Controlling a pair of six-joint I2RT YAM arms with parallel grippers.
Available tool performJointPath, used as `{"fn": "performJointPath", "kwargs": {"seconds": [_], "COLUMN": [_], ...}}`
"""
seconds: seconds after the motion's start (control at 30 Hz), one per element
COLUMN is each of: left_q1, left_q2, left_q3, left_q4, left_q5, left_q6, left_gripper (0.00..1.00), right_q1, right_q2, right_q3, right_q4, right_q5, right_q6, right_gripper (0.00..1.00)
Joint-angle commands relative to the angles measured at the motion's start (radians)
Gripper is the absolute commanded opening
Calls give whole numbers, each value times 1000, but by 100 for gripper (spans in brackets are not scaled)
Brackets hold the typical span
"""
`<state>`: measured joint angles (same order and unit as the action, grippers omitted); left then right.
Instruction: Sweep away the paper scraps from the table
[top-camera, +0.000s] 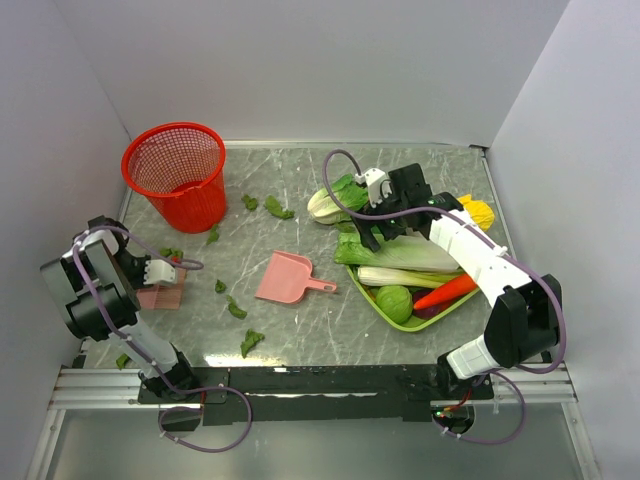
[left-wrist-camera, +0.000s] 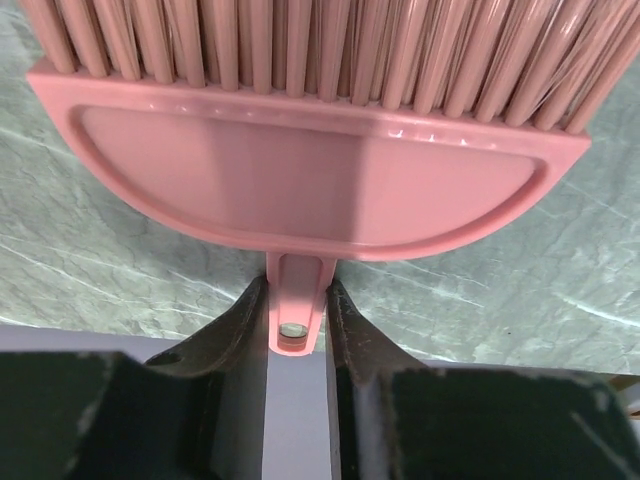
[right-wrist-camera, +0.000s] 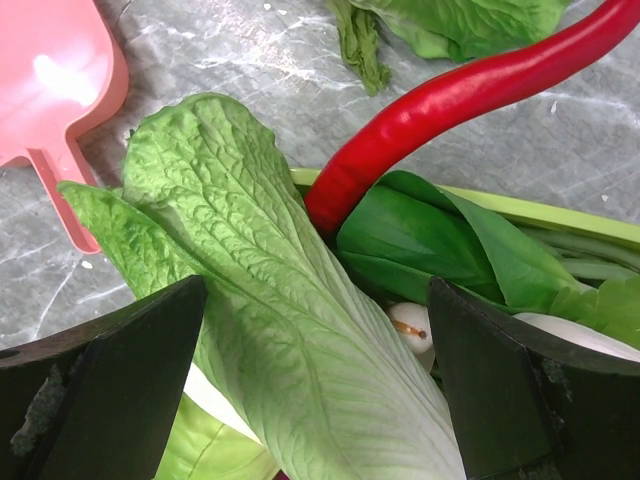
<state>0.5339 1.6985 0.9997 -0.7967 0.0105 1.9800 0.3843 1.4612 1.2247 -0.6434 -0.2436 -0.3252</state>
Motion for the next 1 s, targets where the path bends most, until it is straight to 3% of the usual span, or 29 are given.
{"fn": "performJointPath", "kwargs": {"seconds": [0.0,0.1,0.5,0.73,0.97], "left_q1": [18,31,48,37,-126], "left_q2": [-14,-28,-163,-214,-367], "left_q3": [22,53,97,105,45], "left_q4": [-117,-159,-360,-524,-575], "left_q5": [75,103,249,434,581], "left_q6": [181,166,160,4,-125], "left_gripper": [9,1,1,1,1], "right_q1": [16,21,42,42,44], "right_q2": [7,7,37,37,-30], "right_q3": [39,35,61,214,237], "right_q4": [19,19,25,-39,89], "right_q5": [0,-2,-17,-166,-305], "right_q6": [-8,-8,6,-31,-77], "right_gripper": [100,100,100,100,100]}}
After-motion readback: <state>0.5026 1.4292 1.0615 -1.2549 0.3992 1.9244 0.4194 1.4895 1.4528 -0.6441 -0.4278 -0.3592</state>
